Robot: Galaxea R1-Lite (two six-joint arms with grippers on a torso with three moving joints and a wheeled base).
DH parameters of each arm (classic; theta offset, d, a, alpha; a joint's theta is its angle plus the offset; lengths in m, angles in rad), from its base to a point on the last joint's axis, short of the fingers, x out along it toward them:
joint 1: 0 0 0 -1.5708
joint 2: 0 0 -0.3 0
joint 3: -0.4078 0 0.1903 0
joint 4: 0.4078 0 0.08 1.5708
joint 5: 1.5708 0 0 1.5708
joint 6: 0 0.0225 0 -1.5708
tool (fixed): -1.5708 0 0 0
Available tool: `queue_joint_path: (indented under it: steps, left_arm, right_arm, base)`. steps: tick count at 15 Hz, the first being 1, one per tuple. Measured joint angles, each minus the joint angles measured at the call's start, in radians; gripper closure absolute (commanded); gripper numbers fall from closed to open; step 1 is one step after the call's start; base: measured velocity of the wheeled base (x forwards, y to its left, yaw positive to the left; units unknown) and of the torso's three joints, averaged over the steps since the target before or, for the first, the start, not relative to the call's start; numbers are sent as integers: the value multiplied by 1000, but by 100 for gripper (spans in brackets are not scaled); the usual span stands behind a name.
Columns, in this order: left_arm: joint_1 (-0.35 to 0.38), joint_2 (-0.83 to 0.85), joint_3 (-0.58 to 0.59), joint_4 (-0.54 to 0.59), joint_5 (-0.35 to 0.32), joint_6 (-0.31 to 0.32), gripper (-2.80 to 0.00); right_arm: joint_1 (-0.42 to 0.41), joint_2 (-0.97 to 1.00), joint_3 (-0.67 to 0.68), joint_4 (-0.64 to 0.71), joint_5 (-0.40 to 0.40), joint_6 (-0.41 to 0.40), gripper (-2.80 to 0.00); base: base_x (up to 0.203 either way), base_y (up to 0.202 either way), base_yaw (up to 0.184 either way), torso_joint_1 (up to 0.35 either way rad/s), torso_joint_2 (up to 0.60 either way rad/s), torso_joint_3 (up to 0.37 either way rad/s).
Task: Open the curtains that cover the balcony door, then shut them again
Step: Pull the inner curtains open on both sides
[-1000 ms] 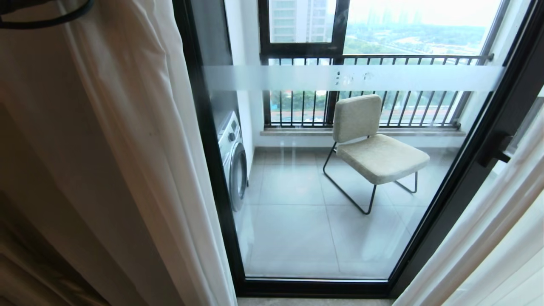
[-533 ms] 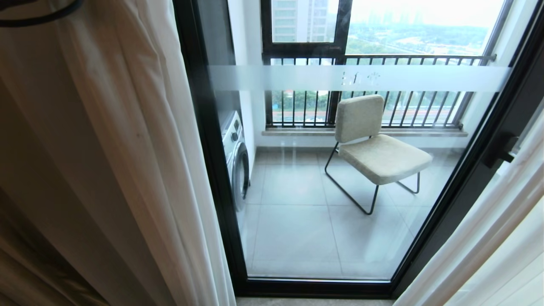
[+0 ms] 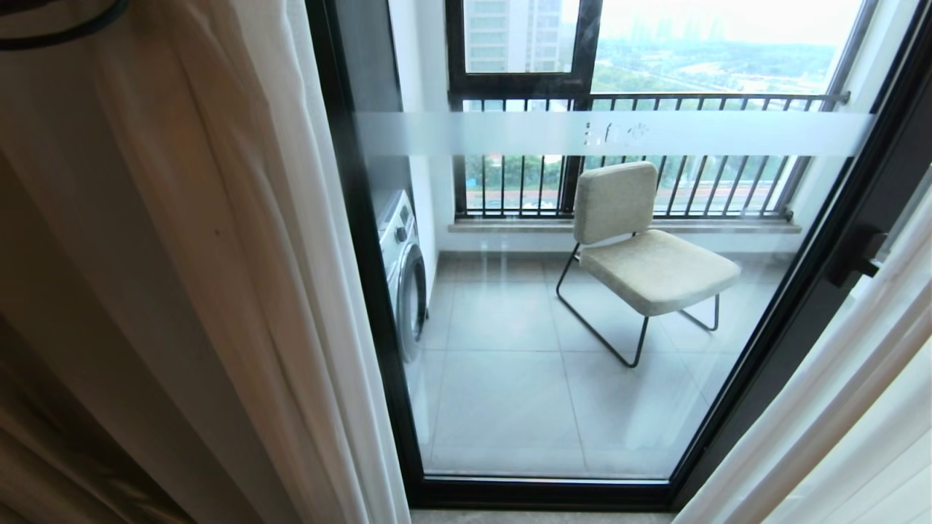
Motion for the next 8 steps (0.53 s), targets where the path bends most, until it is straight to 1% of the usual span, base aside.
queue_joint_path:
  steps: [2,8]
  left_arm:
    - [65,0,1,0,-14,-2,0]
    - [301,26,2,4,-108,-19,0]
  right_arm:
    - [0,0,0,-1,0,0,0]
    - [0,0,0,-1,0,0,0]
  base:
    - [0,0,0,0,0,0]
    - [0,0,0,0,0,0]
